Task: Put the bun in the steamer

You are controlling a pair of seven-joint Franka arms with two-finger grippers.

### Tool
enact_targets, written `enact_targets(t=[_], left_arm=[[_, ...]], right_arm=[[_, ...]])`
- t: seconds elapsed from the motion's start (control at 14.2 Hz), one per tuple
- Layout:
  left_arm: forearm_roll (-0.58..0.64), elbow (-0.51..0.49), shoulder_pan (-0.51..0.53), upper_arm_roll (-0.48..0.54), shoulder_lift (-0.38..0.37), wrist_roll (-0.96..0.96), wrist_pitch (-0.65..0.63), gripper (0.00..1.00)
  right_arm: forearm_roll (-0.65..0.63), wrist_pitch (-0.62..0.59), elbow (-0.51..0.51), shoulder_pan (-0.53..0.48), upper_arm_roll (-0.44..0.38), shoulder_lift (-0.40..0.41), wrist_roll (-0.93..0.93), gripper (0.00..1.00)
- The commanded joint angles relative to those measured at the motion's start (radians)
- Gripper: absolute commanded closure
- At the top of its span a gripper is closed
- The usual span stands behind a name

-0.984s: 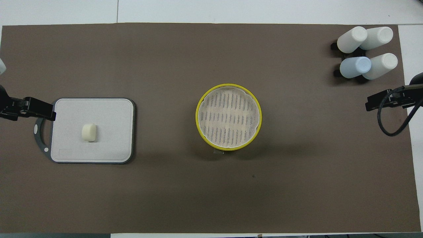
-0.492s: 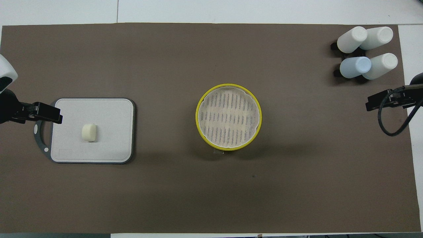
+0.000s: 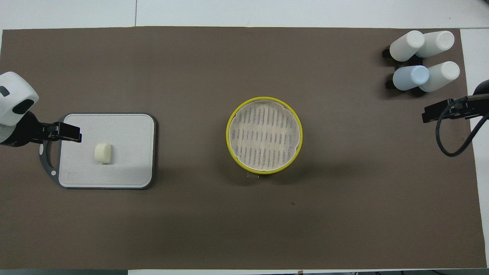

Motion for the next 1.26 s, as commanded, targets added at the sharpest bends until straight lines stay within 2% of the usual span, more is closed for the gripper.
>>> enact_targets(t=[0.0, 0.14, 0.35, 0.56, 0.7, 1.05, 1.19], left_arm=[[0.01, -0.116, 0.022, -0.002, -0.024, 0.016, 0.11, 0.0], [0.012, -0.169, 0.022, -0.002, -0.007, 0.014, 0.182, 0.0], [0.015, -0.235, 0.022, -0.002, 0.006, 0.016, 0.268, 0.0], [0.015, -0.278, 0.024, -0.002, 0.042, 0.016, 0.34, 0.0], [0.015, -0.301, 0.024, -0.002, 0.054, 0.014, 0.366, 0.02], [0.015, -0.357, 0.024, -0.002, 0.088, 0.016, 0.469, 0.08], [0.015, -0.363, 0.024, -0.002, 0.094, 0.017, 0.483, 0.09]], right_arm=[[0.0, 0.044, -0.007, 0.051, 0.012, 0.003, 0.063, 0.01], [-0.001, 0.046, -0.007, 0.135, 0.012, 0.014, 0.131, 0.02], [-0.004, 0.058, 0.013, 0.268, 0.012, 0.081, 0.31, 0.02], [-0.007, 0.058, 0.146, 0.394, 0.01, 0.21, 0.495, 0.02], [-0.015, 0.066, 0.179, 0.473, 0.005, 0.272, 0.605, 0.02], [-0.007, 0.144, 0.254, 0.573, 0.009, 0.396, 0.781, 0.03], [-0.012, 0.165, 0.31, 0.623, 0.005, 0.471, 0.849, 0.04]])
